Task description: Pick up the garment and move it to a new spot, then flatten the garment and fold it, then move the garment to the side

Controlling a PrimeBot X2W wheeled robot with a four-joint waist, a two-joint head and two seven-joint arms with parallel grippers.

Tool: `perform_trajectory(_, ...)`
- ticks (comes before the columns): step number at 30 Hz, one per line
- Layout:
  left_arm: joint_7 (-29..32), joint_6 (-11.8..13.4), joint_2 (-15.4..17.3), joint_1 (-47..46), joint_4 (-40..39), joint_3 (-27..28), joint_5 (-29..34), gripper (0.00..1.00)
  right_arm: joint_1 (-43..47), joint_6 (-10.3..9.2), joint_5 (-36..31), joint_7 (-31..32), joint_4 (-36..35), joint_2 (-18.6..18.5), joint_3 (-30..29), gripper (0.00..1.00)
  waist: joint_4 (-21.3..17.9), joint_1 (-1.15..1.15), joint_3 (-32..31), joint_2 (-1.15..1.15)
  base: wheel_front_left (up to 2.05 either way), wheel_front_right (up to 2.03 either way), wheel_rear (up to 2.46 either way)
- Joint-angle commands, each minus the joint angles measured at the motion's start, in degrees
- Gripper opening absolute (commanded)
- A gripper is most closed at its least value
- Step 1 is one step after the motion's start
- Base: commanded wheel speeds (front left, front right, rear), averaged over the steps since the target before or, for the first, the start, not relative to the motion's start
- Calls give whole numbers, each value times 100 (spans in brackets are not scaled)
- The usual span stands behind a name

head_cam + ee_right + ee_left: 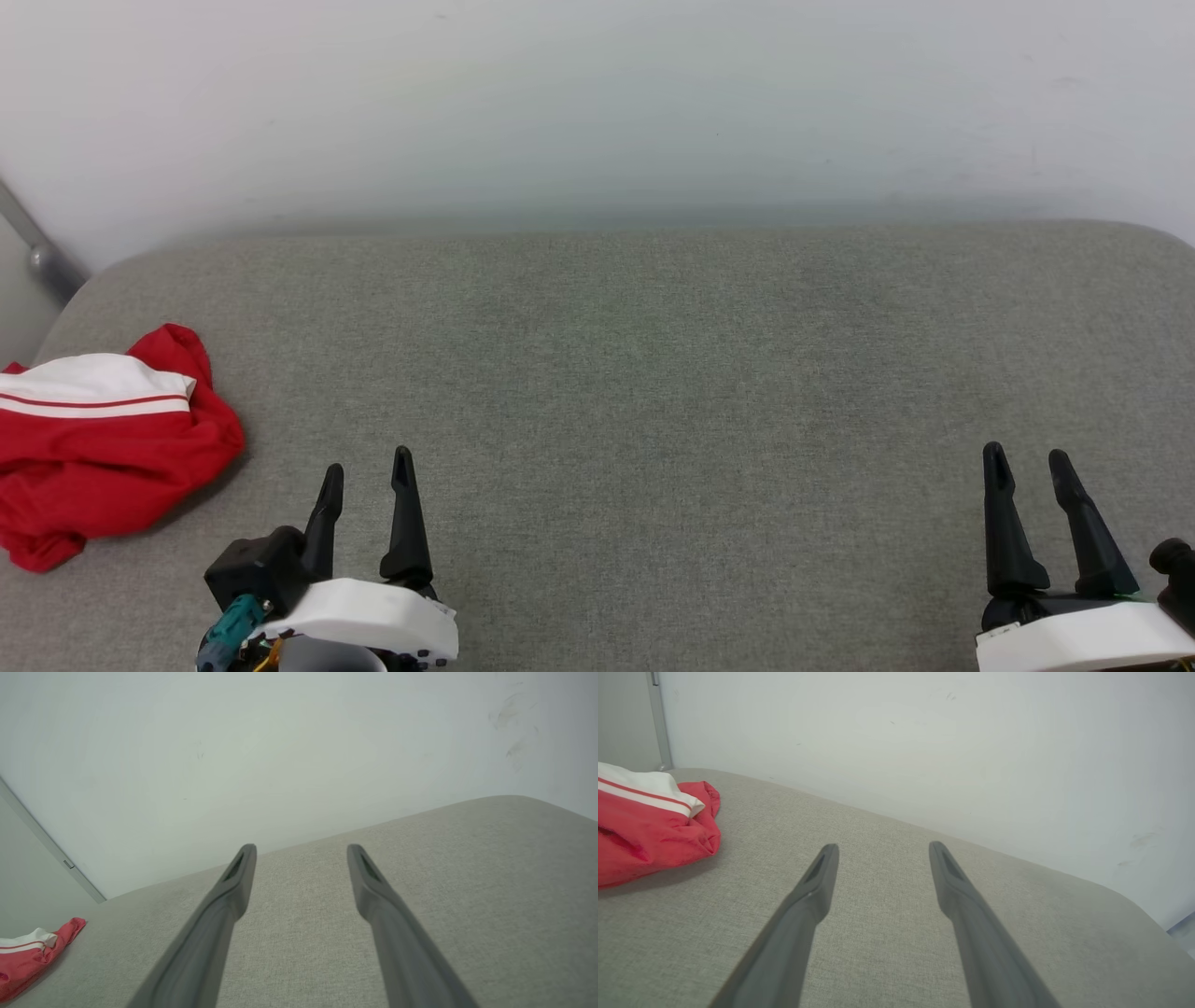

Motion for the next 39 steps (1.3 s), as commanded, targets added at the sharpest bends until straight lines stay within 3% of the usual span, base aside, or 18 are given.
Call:
perform_trajectory(1, -58, 33, 43, 18, -80, -32, 169, 100, 22, -1, -157, -59, -97, 5, -4, 100, 3, 0, -1, 0, 0, 0, 0)
perform_trajectory(39, -511, -168, -69, 275, 46, -158, 1729, 100, 364, -2, -1411, -517, -277, 11, 2, 100, 60, 0, 48, 0, 0, 0, 0)
